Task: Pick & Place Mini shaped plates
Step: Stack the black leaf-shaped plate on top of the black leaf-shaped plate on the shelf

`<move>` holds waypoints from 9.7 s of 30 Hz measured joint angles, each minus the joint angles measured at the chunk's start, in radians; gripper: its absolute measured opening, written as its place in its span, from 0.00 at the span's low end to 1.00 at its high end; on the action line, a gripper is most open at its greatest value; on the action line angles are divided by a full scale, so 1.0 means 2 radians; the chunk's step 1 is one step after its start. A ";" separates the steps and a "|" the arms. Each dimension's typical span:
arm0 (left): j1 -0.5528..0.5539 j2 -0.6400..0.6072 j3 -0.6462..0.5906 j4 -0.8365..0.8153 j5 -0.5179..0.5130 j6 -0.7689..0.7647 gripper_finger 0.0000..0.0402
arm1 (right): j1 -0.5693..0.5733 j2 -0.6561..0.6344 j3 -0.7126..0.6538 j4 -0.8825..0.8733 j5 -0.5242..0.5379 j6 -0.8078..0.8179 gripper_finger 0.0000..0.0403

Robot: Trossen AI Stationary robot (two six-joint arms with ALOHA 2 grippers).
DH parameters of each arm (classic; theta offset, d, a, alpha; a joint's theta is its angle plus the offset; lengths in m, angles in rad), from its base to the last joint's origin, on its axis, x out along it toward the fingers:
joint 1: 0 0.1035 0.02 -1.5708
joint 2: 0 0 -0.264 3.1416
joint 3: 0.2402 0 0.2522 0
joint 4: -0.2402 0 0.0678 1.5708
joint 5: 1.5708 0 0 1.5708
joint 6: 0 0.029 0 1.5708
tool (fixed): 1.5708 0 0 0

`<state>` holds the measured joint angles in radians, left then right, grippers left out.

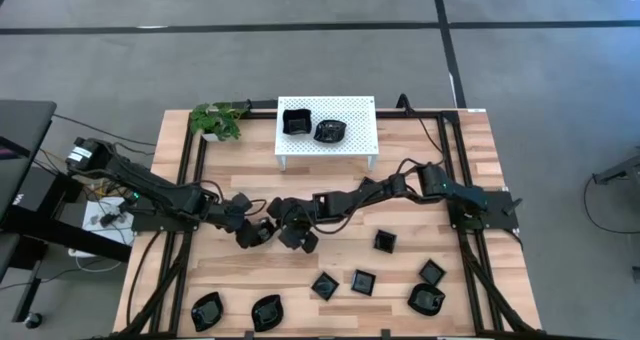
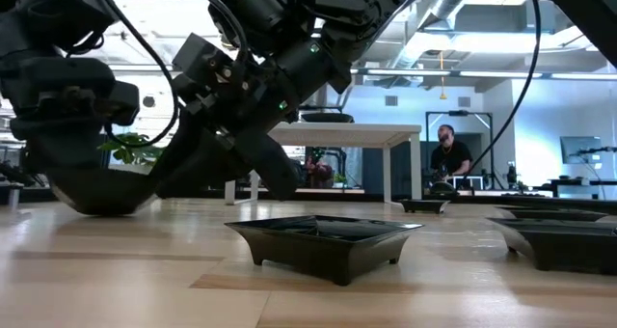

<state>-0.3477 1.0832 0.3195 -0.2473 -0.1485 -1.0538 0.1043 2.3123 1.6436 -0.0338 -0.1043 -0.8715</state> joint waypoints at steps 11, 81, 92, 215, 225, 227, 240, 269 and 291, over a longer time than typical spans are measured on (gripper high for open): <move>0.001 0.000 -0.001 0.020 -0.021 0.001 0.18 | 0.000 0.000 0.000 0.009 -0.001 0.000 0.28; -0.006 0.066 -0.011 0.091 -0.015 -0.070 0.01 | 0.015 -0.018 0.000 -0.049 -0.040 0.054 0.28; -0.006 0.066 -0.011 0.093 -0.018 -0.070 0.01 | 0.021 -0.018 0.000 -0.074 -0.037 0.068 0.28; 0.041 0.066 -0.011 0.180 -0.046 -0.047 0.02 | -0.239 -0.360 -0.183 -0.212 0.051 -0.272 0.00; 0.041 0.066 -0.011 0.181 -0.047 -0.047 0.02 | -0.239 -0.364 -0.183 -0.209 0.053 -0.233 0.02; 0.041 0.066 -0.011 0.181 -0.048 -0.048 0.02 | -0.241 -0.361 -0.183 -0.212 0.053 -0.221 0.03; 0.041 0.066 -0.011 0.181 -0.047 -0.048 0.02 | -0.246 -0.360 -0.183 -0.213 0.053 -0.196 0.01; 0.041 0.066 -0.011 0.181 -0.045 -0.048 0.02 | -0.218 -0.381 -0.176 -0.212 0.096 -0.163 0.23; 0.040 0.066 -0.010 0.185 -0.045 -0.048 0.02 | -0.216 -0.345 -0.179 -0.250 0.062 -0.048 0.02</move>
<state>-0.2668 1.2148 0.2989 0.1230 -0.2386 -1.1492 -0.3286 1.6225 1.2850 -0.5333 0.0206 -0.9682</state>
